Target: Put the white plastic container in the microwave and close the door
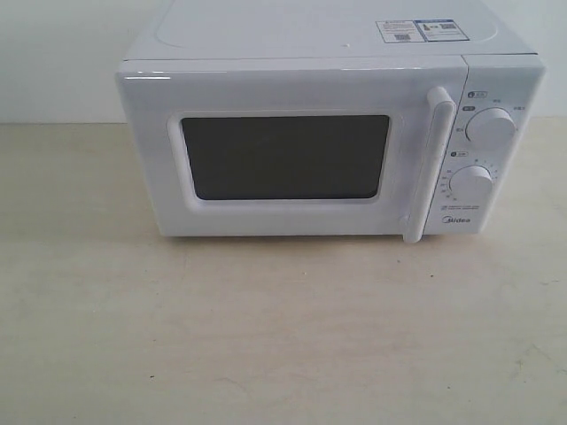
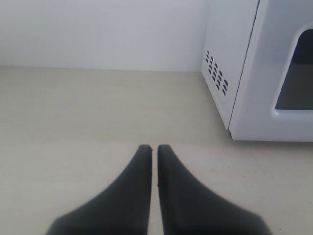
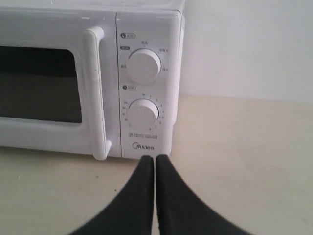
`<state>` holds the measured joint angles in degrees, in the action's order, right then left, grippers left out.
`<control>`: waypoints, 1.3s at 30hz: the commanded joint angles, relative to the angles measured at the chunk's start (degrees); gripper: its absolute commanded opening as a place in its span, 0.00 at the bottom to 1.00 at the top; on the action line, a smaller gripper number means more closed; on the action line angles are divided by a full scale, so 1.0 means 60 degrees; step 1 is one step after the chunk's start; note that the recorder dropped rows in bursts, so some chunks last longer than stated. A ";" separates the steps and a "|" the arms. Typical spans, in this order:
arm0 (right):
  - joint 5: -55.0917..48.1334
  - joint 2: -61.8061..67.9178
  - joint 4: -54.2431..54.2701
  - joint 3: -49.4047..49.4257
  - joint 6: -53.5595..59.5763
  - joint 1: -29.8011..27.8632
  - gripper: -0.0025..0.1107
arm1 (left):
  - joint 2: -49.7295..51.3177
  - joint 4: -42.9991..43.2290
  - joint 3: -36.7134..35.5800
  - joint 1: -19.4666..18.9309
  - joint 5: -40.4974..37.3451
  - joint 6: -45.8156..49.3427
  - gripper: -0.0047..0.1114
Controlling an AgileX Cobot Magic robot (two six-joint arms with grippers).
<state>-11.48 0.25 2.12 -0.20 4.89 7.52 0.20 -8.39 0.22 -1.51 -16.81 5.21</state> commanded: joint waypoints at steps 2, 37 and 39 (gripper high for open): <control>-0.0743 -0.0042 -0.1001 0.0034 -0.0933 -0.0031 0.02 | -0.0033 0.0058 -0.0037 -0.0025 0.0081 -0.0068 0.08; -0.1295 -0.0042 -0.0480 0.0034 -0.0815 -0.0031 0.02 | -0.0033 0.0058 -0.0037 -0.0025 0.0081 -0.0068 0.08; -0.1295 -0.0042 -0.0480 0.0034 -0.0815 -0.0031 0.02 | -0.0033 0.0058 -0.0037 -0.0025 0.0081 -0.0068 0.08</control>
<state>-19.36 0.25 -0.91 0.06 0.00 7.52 0.20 -8.39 0.22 -1.51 -16.81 5.21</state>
